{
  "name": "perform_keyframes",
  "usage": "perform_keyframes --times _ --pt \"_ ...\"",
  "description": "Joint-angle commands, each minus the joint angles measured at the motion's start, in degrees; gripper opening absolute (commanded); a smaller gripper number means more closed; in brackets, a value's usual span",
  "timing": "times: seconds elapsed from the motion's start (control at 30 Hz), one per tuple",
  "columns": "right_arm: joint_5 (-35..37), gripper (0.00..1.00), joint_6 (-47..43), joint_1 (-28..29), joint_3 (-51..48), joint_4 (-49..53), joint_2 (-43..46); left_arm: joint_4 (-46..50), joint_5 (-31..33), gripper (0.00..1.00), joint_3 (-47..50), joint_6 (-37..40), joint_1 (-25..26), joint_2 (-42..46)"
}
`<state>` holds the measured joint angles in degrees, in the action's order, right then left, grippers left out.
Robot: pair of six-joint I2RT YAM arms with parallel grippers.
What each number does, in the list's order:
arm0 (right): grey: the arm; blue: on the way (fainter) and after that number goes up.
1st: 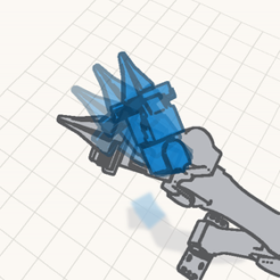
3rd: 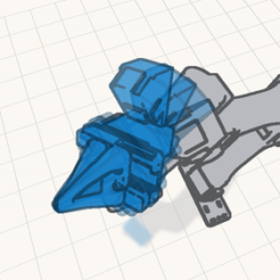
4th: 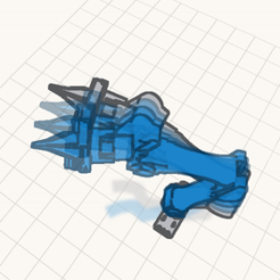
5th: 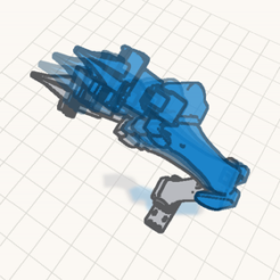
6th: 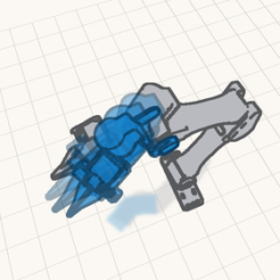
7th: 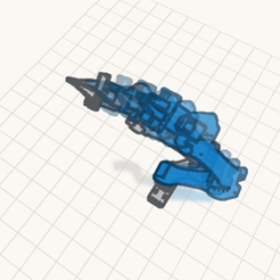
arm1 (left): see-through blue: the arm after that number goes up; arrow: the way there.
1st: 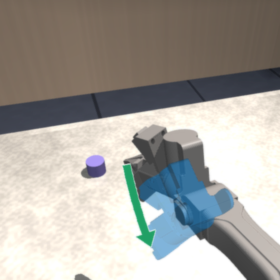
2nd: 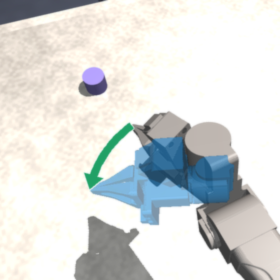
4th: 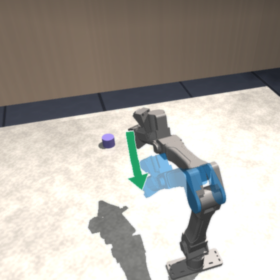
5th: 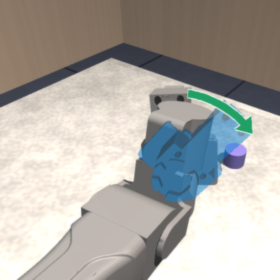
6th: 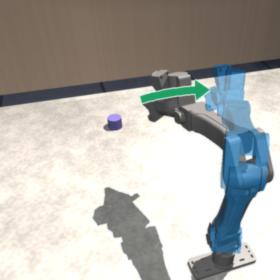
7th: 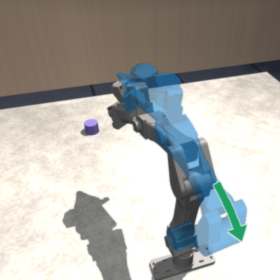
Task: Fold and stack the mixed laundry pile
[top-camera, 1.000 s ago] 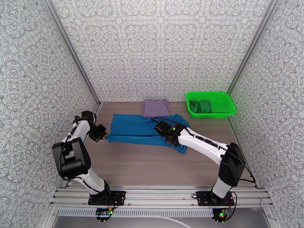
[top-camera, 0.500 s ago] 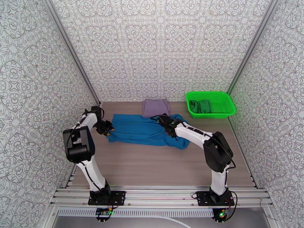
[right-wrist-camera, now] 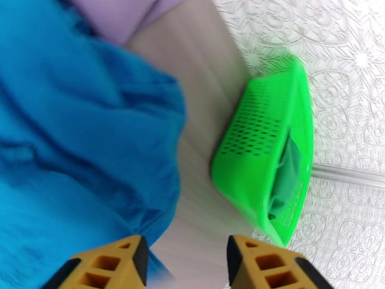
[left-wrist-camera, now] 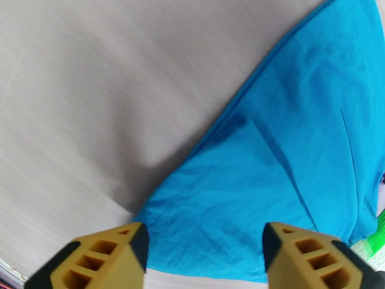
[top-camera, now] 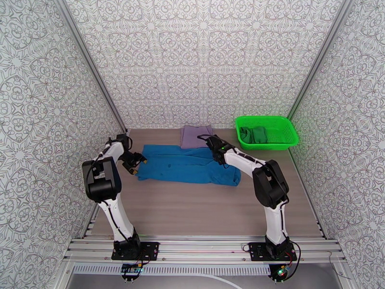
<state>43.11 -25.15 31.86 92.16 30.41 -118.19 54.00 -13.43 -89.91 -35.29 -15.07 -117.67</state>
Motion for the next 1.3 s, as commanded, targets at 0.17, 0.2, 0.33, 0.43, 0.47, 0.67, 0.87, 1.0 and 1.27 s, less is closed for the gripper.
perform_keyframes --times 0.17,0.2,0.33,0.43,0.47,0.67,0.87,1.0,1.27 --pt "-9.13 0.58 30.32 -0.07 -8.06 19.89 14.87 1.05 0.04 0.89 5.23 3.02 -0.06 10.27" --pt "-14.37 0.60 34.14 -0.12 -12.31 20.50 18.58 0.73 0.07 0.89 7.39 3.03 0.04 12.33" --pt "-30.74 0.66 41.56 -0.13 -25.76 16.78 28.29 -2.27 -0.18 0.89 17.23 2.34 -0.26 19.56" --pt "-35.29 0.66 44.18 -0.13 -31.26 13.96 31.62 -5.26 -0.43 0.89 22.27 1.60 -1.11 21.84" --pt "-35.30 0.65 44.62 -0.06 -32.70 13.00 32.07 -6.14 -0.44 0.88 23.22 1.39 -1.34 21.79" --pt "-31.72 0.62 44.62 -0.53 -35.00 9.16 30.40 -10.88 -2.66 0.84 24.18 -0.47 -1.06 18.80" --pt "-33.92 0.51 44.27 -1.45 -35.47 5.08 27.95 -13.21 -2.59 0.79 22.68 -1.97 -0.76 16.68" --pt "-35.02 0.44 44.55 -1.53 -35.91 4.24 27.40 -12.86 -2.28 0.75 21.20 -2.14 -0.83 15.52" --pt "-35.63 0.40 44.42 -1.87 -37.06 3.54 27.14 -12.34 -1.60 0.70 19.17 -1.94 -0.26 12.43"
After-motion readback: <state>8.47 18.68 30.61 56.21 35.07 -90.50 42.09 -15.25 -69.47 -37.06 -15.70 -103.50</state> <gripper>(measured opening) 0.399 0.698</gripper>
